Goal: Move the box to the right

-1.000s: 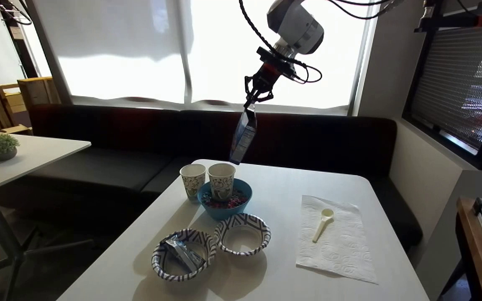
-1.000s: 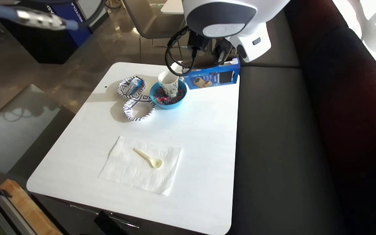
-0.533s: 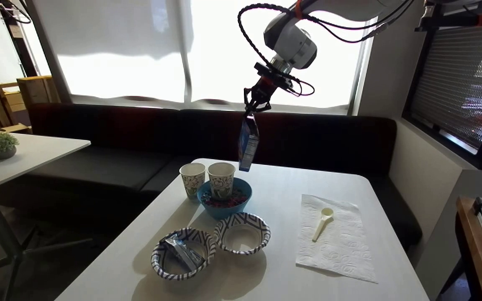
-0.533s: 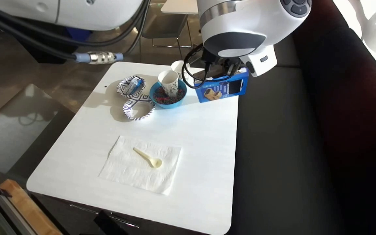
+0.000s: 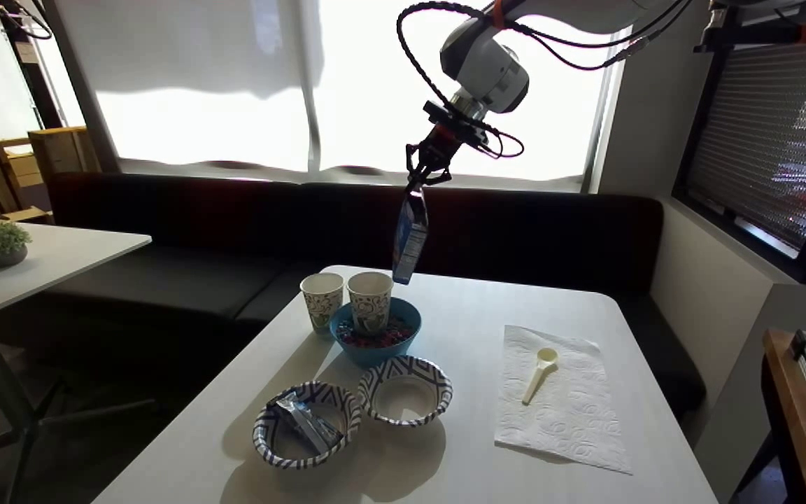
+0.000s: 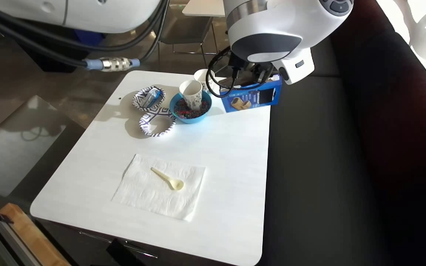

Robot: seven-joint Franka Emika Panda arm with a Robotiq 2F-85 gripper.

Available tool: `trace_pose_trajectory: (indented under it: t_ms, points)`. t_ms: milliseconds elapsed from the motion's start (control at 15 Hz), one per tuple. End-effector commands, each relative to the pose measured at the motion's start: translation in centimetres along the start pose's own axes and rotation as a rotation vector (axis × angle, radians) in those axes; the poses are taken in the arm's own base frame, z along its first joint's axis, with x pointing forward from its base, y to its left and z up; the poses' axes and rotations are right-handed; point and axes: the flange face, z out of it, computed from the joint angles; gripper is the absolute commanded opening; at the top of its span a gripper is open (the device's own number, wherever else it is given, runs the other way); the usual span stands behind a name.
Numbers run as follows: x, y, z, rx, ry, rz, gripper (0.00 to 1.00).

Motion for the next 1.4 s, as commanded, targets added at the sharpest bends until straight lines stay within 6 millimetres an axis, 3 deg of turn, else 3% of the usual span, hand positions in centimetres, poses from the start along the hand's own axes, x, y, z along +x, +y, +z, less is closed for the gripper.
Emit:
trace_pose_trajectory:
  t_ms: [0, 600, 1000, 1333]
  points:
    - [0.0, 0.0, 0.4, 0.004, -0.005, -0.011, 0.00]
    - [-0.4, -0.5, 4.8, 0.095, -0.054, -0.034, 0.00]
    - [1.8, 0.3, 7.5, 0.229, -0.080, 0.020, 0.00]
    - [3.8, 2.7, 9.6, 0.221, -0.077, 0.092, 0.00]
